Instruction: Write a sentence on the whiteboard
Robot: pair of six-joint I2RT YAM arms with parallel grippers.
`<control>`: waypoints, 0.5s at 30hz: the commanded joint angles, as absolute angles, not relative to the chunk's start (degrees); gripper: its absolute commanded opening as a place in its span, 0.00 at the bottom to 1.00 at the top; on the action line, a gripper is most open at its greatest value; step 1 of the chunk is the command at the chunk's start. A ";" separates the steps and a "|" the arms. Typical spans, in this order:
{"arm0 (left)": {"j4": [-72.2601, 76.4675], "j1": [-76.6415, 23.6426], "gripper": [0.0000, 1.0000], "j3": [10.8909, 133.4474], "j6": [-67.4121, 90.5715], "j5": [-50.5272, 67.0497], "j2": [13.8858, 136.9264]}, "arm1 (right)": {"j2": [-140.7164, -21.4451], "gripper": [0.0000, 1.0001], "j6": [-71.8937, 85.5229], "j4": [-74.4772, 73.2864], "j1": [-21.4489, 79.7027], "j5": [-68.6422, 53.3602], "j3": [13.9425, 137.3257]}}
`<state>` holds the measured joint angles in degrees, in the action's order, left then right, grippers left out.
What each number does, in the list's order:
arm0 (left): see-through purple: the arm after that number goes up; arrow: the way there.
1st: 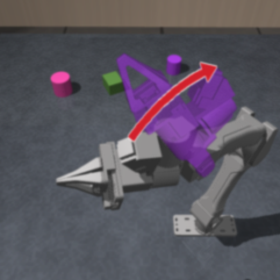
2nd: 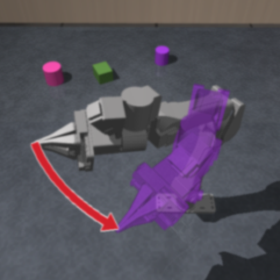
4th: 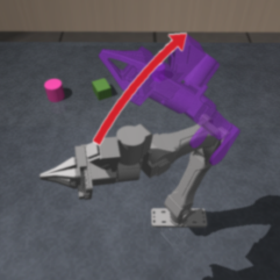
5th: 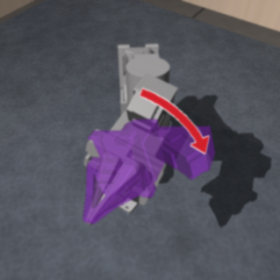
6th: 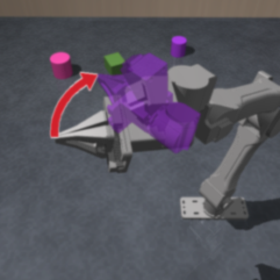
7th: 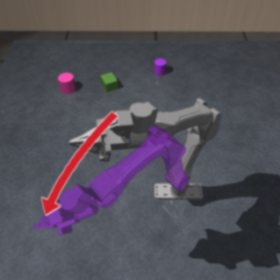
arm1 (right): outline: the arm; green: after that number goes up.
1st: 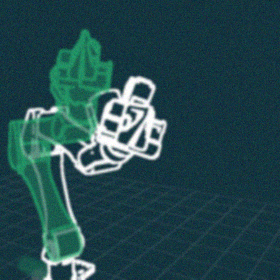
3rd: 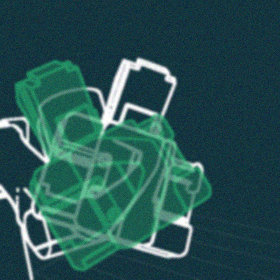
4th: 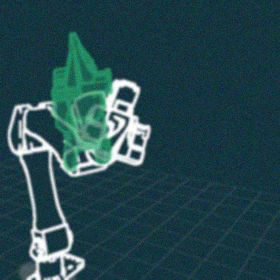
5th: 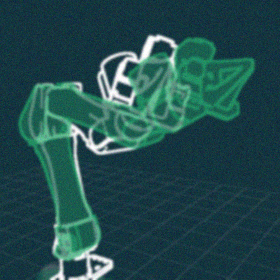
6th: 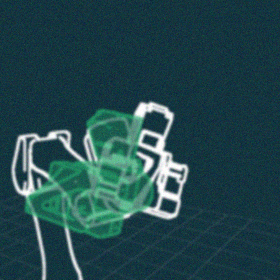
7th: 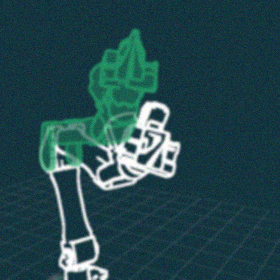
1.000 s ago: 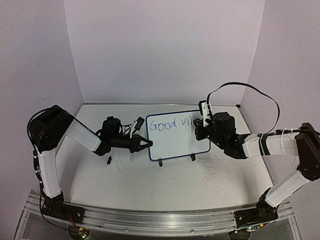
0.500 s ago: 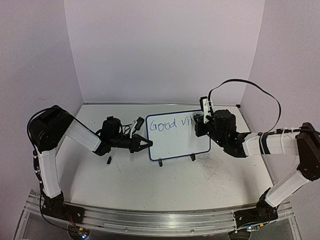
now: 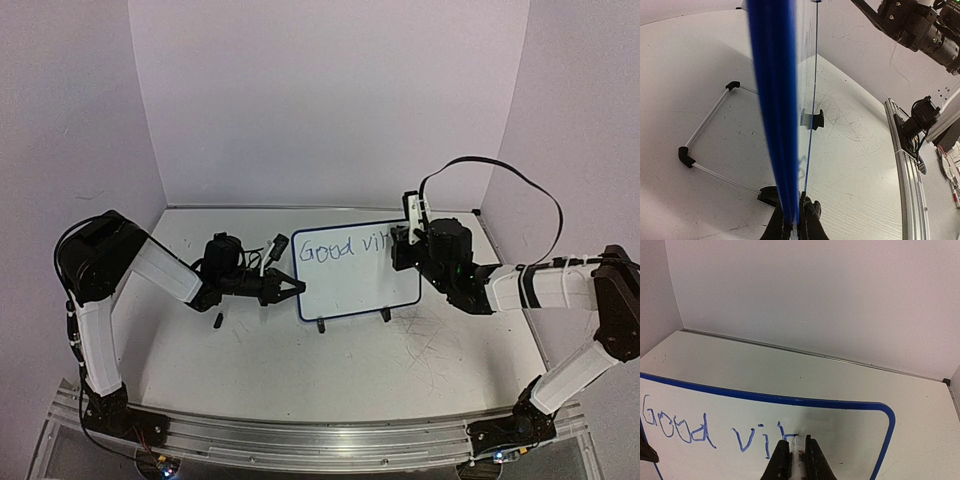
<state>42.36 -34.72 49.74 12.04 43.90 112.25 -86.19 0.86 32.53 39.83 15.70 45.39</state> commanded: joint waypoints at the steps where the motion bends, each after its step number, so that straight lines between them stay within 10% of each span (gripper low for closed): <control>1: 40.31 -34.10 0.00 50.18 8.70 38.68 111.01 | -85.04 0.00 0.84 32.73 39.65 18.87 46.02; 15: 40.20 -34.10 0.00 50.32 8.62 38.60 111.06 | -84.98 0.00 3.60 30.84 39.64 15.25 43.72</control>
<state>42.26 -34.72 49.74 12.15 43.88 112.25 -86.11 2.09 31.83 39.83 16.35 44.72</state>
